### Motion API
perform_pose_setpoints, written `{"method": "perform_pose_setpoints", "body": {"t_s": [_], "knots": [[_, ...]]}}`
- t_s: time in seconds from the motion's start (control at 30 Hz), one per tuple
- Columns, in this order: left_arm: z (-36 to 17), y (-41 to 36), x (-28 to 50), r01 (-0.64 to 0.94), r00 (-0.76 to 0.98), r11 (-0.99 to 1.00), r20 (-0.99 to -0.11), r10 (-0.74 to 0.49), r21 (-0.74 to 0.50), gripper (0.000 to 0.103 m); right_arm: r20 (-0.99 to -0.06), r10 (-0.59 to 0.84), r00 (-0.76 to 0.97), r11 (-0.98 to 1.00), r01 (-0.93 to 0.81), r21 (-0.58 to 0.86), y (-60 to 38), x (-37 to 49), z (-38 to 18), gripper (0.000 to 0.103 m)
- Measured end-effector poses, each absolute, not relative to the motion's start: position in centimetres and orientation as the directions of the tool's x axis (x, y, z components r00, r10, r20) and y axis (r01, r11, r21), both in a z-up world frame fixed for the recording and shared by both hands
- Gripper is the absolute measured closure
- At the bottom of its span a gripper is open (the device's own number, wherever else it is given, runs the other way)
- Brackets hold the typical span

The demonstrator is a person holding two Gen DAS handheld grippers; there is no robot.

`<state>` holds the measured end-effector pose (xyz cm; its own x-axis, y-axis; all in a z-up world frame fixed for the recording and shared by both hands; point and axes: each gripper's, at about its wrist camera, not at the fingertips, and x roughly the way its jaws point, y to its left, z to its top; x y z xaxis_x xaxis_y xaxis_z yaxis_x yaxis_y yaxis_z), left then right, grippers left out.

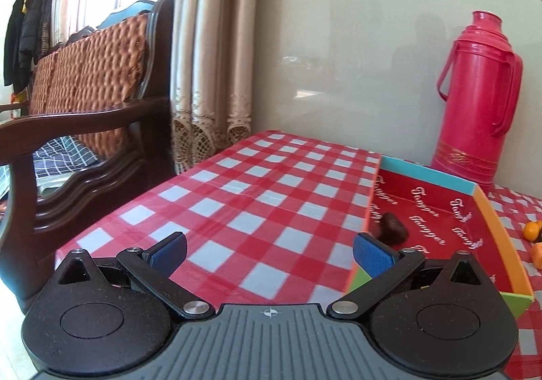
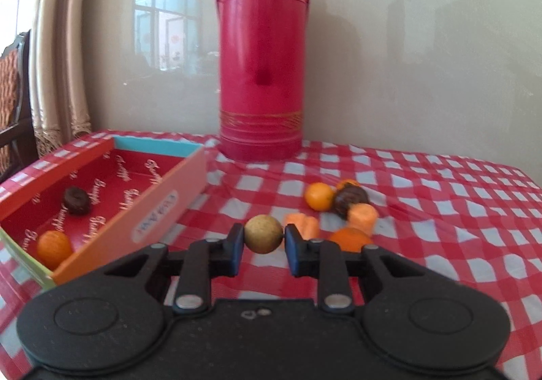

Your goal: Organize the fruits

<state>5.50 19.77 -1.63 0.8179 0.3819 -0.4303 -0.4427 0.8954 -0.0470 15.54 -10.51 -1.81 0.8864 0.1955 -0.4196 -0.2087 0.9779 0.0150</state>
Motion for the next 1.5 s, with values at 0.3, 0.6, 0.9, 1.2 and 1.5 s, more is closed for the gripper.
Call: {"method": "perform_pose_setpoints", "body": {"t_s": [0.3, 0.6, 0.9, 1.2, 1.5], "knots": [[-2.0, 21.9, 4.5, -0.468, 0.801, 0.883, -0.440, 0.406, -0.037, 0.000, -0.299, 0.318, 0.900, 0.945, -0.328, 0.018, -6.0, 14.0, -0.6, 0.086], [-2.2, 23.2, 3.9, -0.490, 0.784, 0.871, -0.448, 0.429, -0.024, 0.000, -0.314, 0.382, 0.869, 0.915, -0.404, -0.006, -2.4, 13.9, -0.8, 0.085], [-1.9, 22.2, 4.0, -0.469, 0.802, 0.882, -0.439, 0.405, -0.042, 0.000, -0.179, 0.324, 0.929, 0.946, -0.320, 0.056, -5.3, 12.3, -0.3, 0.006], [-1.3, 18.5, 4.8, -0.412, 0.839, 0.910, -0.410, 0.359, -0.047, 0.000, -0.208, 0.149, 0.967, 0.972, -0.105, 0.210, -13.4, 13.4, -0.1, 0.006], [-0.9, 11.7, 6.6, -0.290, 0.900, 0.955, -0.358, 0.249, -0.065, 0.000, -0.221, 0.026, 0.975, 0.966, 0.033, 0.257, -21.0, 12.3, -0.2, 0.006]]}}
